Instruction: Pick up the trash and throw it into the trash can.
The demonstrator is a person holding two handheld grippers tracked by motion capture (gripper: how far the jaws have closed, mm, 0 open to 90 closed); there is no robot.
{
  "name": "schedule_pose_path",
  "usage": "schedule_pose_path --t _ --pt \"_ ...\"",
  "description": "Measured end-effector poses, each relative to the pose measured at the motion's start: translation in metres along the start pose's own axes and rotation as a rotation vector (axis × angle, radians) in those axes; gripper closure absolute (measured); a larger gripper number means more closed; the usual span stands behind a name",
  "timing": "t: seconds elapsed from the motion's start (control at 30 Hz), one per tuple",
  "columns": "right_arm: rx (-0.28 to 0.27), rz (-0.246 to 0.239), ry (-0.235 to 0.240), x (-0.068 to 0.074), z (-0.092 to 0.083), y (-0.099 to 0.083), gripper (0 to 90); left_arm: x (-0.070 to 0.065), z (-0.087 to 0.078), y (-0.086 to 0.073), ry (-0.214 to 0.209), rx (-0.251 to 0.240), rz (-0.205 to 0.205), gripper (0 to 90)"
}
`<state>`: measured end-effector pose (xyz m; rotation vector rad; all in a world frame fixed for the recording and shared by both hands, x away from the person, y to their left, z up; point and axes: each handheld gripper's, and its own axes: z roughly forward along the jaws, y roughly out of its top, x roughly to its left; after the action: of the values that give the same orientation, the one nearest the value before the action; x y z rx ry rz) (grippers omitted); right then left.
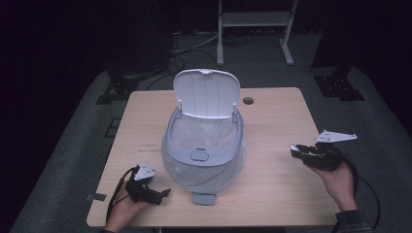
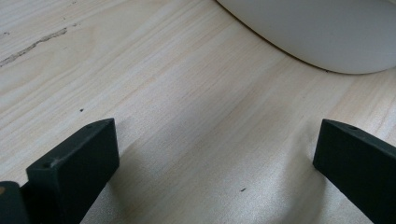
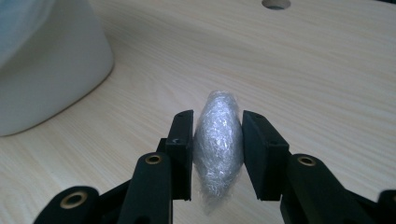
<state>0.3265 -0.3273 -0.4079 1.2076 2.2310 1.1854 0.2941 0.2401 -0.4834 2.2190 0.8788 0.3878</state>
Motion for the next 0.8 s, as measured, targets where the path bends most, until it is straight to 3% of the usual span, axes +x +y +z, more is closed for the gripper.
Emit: schedule_pose_path --t 0.8 --pt "-0.101 -0.099 0.128 0.033 -0.028 0.04 64.4 0.0 0.0 0.0 0.001 -0.001 0.0 0.0"
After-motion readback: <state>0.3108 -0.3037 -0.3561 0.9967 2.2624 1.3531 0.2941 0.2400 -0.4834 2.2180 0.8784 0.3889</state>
